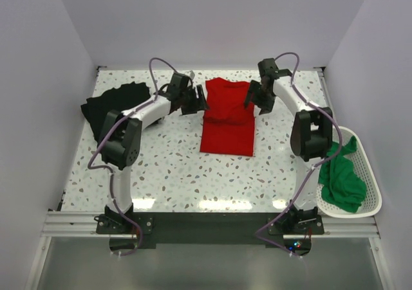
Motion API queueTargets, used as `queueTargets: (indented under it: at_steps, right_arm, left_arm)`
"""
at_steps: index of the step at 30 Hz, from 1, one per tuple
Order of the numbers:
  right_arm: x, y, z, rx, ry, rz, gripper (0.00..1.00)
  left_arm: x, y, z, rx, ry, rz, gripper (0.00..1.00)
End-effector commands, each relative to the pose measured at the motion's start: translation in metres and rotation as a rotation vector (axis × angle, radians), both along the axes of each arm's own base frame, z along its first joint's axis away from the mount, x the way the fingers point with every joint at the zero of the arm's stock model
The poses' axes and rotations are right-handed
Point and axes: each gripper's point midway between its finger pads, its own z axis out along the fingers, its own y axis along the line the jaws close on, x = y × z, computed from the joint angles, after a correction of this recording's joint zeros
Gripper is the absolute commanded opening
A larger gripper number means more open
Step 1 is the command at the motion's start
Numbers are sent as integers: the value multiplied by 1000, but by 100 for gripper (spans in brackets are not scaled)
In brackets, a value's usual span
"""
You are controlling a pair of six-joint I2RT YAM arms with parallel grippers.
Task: Fold and stack the t-shirts
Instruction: Fold the tshirt
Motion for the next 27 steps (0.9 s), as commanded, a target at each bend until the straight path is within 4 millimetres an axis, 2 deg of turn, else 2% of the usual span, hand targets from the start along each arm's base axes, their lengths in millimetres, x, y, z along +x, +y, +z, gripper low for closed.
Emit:
queueTargets:
  at_steps: [1, 2, 3, 4, 5, 6, 7, 8, 9, 11, 12, 14, 15, 20, 21, 23, 27]
  right_arm:
    - [2, -2, 46, 13, -93, 24, 70]
    - [-4, -3, 43, 10, -81, 28, 70]
    - [-8, -3, 45, 12, -87, 34, 70]
    - [-12, -2, 56, 27, -115, 38, 69]
    - [-17, 2, 52, 52, -119, 53, 69]
    - [-22, 7, 53, 79, -123, 63, 68]
    - [-28, 12, 61, 104, -141, 73, 68]
    - [-35, 17, 53, 127, -125, 88, 67]
    - [-41, 26, 51, 129, -119, 109, 67]
    - [-52, 34, 44, 124, -97, 137, 66]
    - [-57, 44, 41, 125, -89, 162, 66]
    - [-61, 56, 33, 129, -72, 180, 66]
    - [-64, 65, 32, 135, -70, 191, 66]
    - [-61, 90, 21, 144, -46, 221, 65]
    - [-62, 95, 13, 142, -27, 225, 64]
    - [-58, 101, 10, 145, -28, 232, 64]
    - [-52, 104, -5, 131, -3, 222, 63]
  left_arm:
    - [1, 8, 45, -17, -118, 9, 69]
    - [-3, 10, 53, -25, -131, 9, 69]
    - [-12, 13, 44, -21, -114, 5, 69]
    - [-17, 14, 44, -24, -111, 1, 69]
    - [-23, 15, 51, -30, -124, -2, 69]
    - [-33, 18, 42, -22, -104, -5, 69]
    - [-39, 18, 42, -23, -105, -9, 68]
    - [-47, 13, 49, -39, -118, -21, 68]
    - [-56, 12, 40, -41, -109, -27, 68]
    - [-69, -1, 45, -72, -124, -58, 68]
    - [-78, -4, 39, -76, -112, -72, 68]
    - [-92, -19, 41, -103, -120, -113, 68]
    - [-93, -27, 46, -124, -151, -131, 68]
    - [-122, -54, 26, -142, -158, -223, 67]
    - [-124, -57, 23, -150, -165, -233, 67]
    - [-131, -63, 15, -152, -164, -259, 67]
    - [-138, -63, -5, -140, -159, -288, 67]
